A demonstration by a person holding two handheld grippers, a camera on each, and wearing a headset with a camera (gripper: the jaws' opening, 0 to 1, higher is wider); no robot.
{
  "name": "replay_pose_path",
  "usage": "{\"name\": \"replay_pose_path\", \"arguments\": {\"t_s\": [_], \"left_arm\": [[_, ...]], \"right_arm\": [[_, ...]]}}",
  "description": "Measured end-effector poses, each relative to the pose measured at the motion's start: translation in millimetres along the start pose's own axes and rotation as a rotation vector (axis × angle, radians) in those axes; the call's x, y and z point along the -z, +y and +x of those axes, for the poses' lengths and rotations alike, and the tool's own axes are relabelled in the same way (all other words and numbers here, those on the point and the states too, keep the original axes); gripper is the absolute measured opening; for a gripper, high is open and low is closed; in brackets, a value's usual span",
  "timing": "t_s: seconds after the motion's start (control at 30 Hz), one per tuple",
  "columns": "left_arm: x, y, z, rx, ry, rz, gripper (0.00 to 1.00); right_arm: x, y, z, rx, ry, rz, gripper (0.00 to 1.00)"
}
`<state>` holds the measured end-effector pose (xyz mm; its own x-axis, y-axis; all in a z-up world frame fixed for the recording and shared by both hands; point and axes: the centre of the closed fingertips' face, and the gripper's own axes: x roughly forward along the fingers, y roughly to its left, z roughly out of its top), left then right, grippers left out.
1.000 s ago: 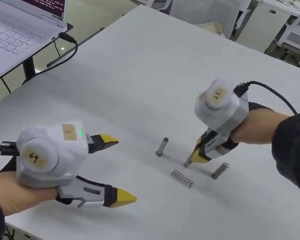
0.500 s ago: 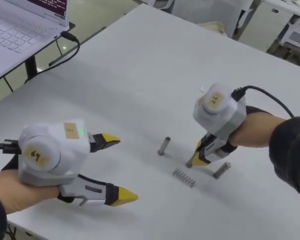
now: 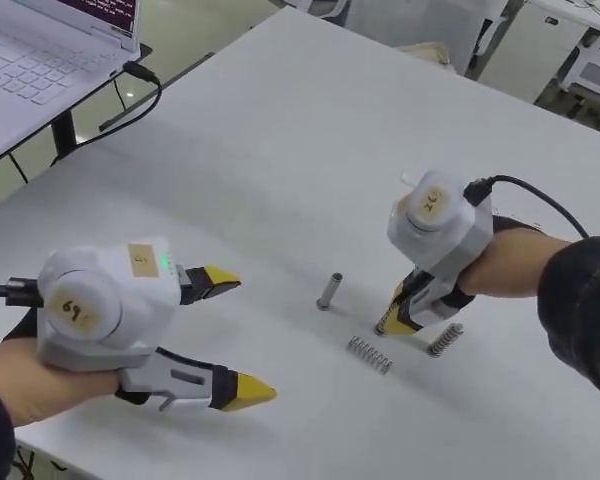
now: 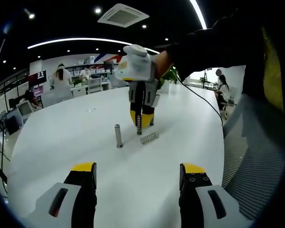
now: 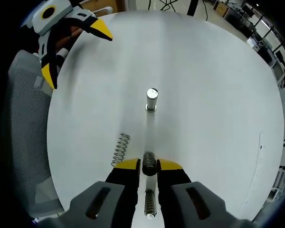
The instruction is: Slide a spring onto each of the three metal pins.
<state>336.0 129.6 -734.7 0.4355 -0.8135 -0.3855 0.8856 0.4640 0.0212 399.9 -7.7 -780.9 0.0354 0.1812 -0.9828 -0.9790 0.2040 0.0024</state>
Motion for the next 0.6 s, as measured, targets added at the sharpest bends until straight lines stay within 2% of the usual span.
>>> {"name": "replay_pose_path", "arguments": {"t_s": [0.33, 0.6], "left_arm": [[0.4, -2.8, 0.9, 0.008, 0.008, 0.007, 0.67], [0.3, -6.0, 2.5, 0.019, 0.014, 0.013, 0.66]], "right_arm": [[3.7, -1.3, -8.5, 0.020, -0.014, 0.007, 0.19], [6.8, -3.7, -21.4, 0.045, -0.035, 0.025, 0.21]]}}
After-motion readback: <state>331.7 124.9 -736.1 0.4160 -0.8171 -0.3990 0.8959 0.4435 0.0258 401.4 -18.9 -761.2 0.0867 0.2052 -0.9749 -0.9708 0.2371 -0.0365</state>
